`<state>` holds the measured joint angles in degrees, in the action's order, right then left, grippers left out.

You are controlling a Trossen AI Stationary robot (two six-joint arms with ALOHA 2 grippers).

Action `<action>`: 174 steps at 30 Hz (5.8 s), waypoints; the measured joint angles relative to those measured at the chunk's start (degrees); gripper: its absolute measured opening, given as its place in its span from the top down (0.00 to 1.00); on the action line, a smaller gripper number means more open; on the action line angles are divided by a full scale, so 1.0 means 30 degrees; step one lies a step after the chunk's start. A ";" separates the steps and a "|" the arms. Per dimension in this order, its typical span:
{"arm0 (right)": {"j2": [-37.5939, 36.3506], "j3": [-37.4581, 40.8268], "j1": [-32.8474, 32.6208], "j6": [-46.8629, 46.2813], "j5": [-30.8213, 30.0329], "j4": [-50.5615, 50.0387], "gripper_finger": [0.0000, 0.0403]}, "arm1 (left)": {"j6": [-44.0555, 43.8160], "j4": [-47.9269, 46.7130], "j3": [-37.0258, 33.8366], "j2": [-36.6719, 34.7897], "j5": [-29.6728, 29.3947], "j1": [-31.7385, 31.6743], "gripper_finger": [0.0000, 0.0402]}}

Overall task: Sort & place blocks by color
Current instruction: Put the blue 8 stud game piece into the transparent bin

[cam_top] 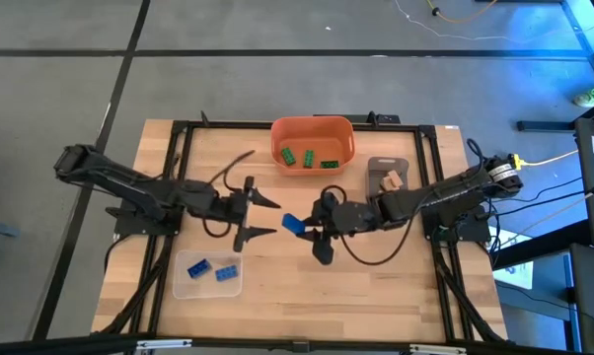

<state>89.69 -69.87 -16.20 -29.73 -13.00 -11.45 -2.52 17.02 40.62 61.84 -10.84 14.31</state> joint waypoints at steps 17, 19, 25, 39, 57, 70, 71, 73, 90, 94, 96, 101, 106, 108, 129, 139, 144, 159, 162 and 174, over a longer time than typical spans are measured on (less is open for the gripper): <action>0.0315 -0.0007 0.0040 0.0079 0.0855 -0.1382 0.65 | -0.2091 0.2826 0.0000 0.3614 -0.0044 -0.0015 0.29; 0.0468 -0.0006 0.0040 0.0079 0.0862 -0.1106 0.65 | -0.2106 0.2665 0.0000 0.3775 0.0276 -0.0015 0.29; 0.0911 -0.0007 0.0040 0.0050 0.1009 -0.0833 0.65 | -0.2835 0.2867 0.0000 0.4387 0.1087 -0.0006 0.29; 0.1464 -0.0008 0.0040 0.0012 0.1369 0.0329 0.65 | -0.3159 0.2782 -0.0007 0.4687 0.1592 0.0000 0.29; 0.1457 -0.0007 0.0025 0.0013 0.1372 0.0345 0.65 | -0.3628 0.2628 -0.0007 0.4687 0.1883 -0.0084 0.50; 0.1443 -0.0180 -0.0047 0.0461 0.2764 -0.0612 0.42 | -0.3650 0.1328 -0.0007 0.4357 0.2620 -0.0335 0.68; 0.1435 -0.0378 -0.0047 0.0465 0.2832 -0.1312 0.39 | -0.3643 0.0964 -0.0007 0.4264 0.2529 -0.0357 0.68; 0.1431 -0.1008 -0.0047 0.0494 0.2819 -0.3081 0.34 | -0.3617 -0.0205 -0.0022 0.3907 0.2314 -0.0372 0.68; -0.2626 0.3290 -0.1643 -0.4105 0.1808 -0.6444 0.29 | -0.4502 -0.4701 -0.1031 -0.2894 -0.1247 0.0428 0.68; -0.4525 0.5812 -0.2542 -0.6074 -0.0732 -0.2168 0.29 | -0.4697 -0.1376 -0.3155 -0.4984 -0.2261 0.0940 0.68; -0.5140 0.6676 -0.2885 -0.6437 -0.1939 -0.0210 0.29 | -0.5079 0.0823 -0.4446 -0.5976 -0.2530 0.1132 0.68; -0.5610 0.7519 -0.3074 -0.5905 -0.2996 0.3466 0.29 | -0.5173 0.4579 -0.6906 -0.7559 -0.3635 0.1579 0.68; -0.5596 0.7519 -0.3025 -0.5228 -0.3010 0.4352 0.29 | -0.5064 0.4865 -0.7369 -0.8399 -0.4195 0.1661 0.68; -0.5595 0.7519 -0.2980 -0.4995 -0.3009 0.4494 0.29 | -0.5027 0.4865 -0.7380 -0.8413 -0.4195 0.1661 0.68; -0.5581 0.7519 -0.2889 -0.5021 -0.3990 0.4471 0.29 | -0.6537 0.3607 -0.7380 -0.8406 -0.0409 0.1668 0.68; -0.5581 0.7519 -0.2889 -0.5058 -0.3969 0.4461 0.29 | -0.9488 -0.6626 -0.3497 -0.7451 0.1184 0.4114 0.68; -0.5574 0.7519 -0.2889 -0.5065 -0.3947 0.4443 0.29 | -0.9570 -1.2411 0.0079 -0.5409 0.1166 0.6357 0.68; -0.5574 0.7512 -0.2889 -0.5055 -0.3940 0.4417 0.29 | -1.1242 -1.5648 0.3767 0.1986 0.2548 1.2059 0.68; -0.5574 0.7512 -0.2889 -0.5047 -0.3947 0.4417 0.29 | -1.1300 -1.5659 0.3767 0.2955 0.2522 1.2546 0.68; -0.5574 0.7512 -0.2889 -0.5058 -0.3947 0.4424 0.29 | -0.9944 -1.6551 0.3759 0.3805 0.1947 1.2613 0.68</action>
<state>72.97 -47.33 -24.86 -44.91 -24.84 1.82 -32.36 -32.63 51.90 73.25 -4.99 52.15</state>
